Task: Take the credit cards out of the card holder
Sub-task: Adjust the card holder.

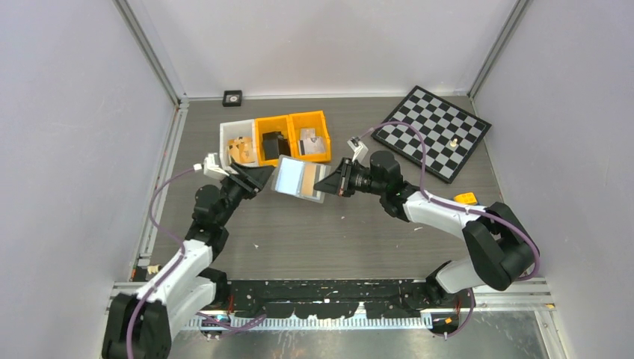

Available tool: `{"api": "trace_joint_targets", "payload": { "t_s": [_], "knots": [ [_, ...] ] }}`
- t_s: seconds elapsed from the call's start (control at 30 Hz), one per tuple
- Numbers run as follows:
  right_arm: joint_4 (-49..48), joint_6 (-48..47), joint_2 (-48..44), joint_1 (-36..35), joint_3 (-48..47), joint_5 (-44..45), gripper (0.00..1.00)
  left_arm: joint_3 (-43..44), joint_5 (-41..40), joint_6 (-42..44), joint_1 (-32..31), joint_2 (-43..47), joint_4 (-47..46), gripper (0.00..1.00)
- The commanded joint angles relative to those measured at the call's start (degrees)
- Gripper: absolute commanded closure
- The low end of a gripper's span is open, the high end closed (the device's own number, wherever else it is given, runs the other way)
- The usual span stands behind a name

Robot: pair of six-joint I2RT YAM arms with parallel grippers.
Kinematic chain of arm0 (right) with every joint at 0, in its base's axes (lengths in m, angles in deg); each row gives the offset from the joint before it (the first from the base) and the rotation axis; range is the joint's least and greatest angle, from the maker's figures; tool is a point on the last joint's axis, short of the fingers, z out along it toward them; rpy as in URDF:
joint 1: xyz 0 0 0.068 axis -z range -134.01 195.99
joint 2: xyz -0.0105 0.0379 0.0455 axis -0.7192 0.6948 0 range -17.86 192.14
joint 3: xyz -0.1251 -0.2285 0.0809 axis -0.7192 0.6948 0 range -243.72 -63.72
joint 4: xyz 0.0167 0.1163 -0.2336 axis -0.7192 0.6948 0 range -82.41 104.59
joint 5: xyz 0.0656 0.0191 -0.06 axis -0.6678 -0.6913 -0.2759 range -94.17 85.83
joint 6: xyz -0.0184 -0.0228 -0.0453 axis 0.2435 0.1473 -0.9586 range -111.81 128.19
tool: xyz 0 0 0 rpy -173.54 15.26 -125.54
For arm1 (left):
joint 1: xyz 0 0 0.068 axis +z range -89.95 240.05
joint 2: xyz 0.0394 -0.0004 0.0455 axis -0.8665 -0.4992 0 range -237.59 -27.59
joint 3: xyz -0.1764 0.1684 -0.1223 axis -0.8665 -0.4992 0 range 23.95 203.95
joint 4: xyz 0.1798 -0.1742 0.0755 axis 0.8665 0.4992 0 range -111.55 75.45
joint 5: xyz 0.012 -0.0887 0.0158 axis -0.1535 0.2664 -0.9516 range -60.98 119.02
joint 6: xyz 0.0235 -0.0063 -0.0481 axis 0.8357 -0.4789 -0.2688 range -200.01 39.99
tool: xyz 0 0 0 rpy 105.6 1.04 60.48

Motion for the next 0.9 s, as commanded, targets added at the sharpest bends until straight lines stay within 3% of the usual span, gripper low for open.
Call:
{"api": "trace_joint_targets", "payload": {
  "t_s": [0.0, 0.13, 0.33, 0.53, 0.87],
  "knots": [
    [5.93, -3.81, -2.41, 0.26, -3.90, 4.67, 1.00, 4.30, -13.55, 11.41, 0.31, 11.63, 27.21, 0.41],
    [6.96, -4.40, -1.96, 0.28, -4.43, 4.62, 0.99, 2.26, -4.53, 13.24, 0.22, 14.14, 18.36, 0.53],
    [6.80, -4.45, -2.08, 0.29, -5.40, 0.64, 1.00, 7.13, 16.11, 14.37, -1.13, 2.17, 6.45, 0.69],
    [4.50, -2.91, -2.15, 0.22, -5.87, -4.24, 1.00, 9.98, 26.10, 8.84, -3.03, -9.26, -4.01, 0.70],
    [-2.86, 1.12, -1.33, 0.23, -4.98, -9.84, 1.00, 12.43, 28.53, 7.18, -4.68, -14.72, -3.91, 0.66]
  ]
}}
